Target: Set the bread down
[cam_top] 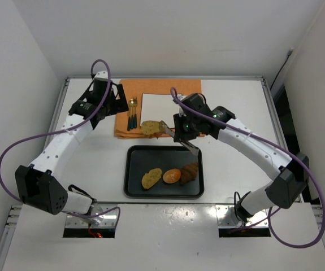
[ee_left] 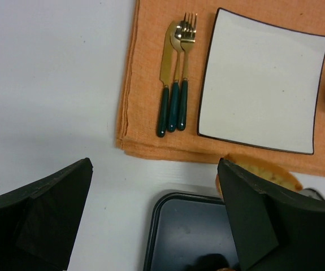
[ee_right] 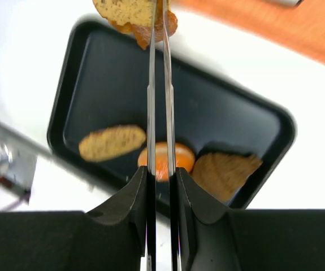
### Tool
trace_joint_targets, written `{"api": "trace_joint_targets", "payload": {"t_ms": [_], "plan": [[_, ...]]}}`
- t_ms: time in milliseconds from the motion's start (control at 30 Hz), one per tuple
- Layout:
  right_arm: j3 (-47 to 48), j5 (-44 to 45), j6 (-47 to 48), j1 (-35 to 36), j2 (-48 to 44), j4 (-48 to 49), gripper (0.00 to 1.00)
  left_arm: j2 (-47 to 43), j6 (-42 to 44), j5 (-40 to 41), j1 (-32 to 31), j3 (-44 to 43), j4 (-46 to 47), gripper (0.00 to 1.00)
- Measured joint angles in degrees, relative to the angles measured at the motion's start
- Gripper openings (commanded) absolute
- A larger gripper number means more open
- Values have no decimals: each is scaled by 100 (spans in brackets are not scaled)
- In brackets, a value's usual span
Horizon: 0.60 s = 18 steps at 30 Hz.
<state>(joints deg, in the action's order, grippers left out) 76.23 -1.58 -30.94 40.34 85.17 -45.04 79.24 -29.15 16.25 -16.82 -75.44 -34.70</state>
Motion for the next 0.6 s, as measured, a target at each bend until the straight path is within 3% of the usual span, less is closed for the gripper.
{"api": "trace_joint_targets", "payload": {"t_ms": [133, 367, 600], "plan": [[621, 413, -52, -92, 254, 57, 11, -120, -11, 11, 2, 2, 0, 99], [1923, 763, -50, -461, 1519, 680, 11, -125, -31, -4, 15, 83, -11, 99], [2124, 914, -52, -925, 2715, 1095, 10, -125, -48, -13, 33, 118, -20, 99]]}}
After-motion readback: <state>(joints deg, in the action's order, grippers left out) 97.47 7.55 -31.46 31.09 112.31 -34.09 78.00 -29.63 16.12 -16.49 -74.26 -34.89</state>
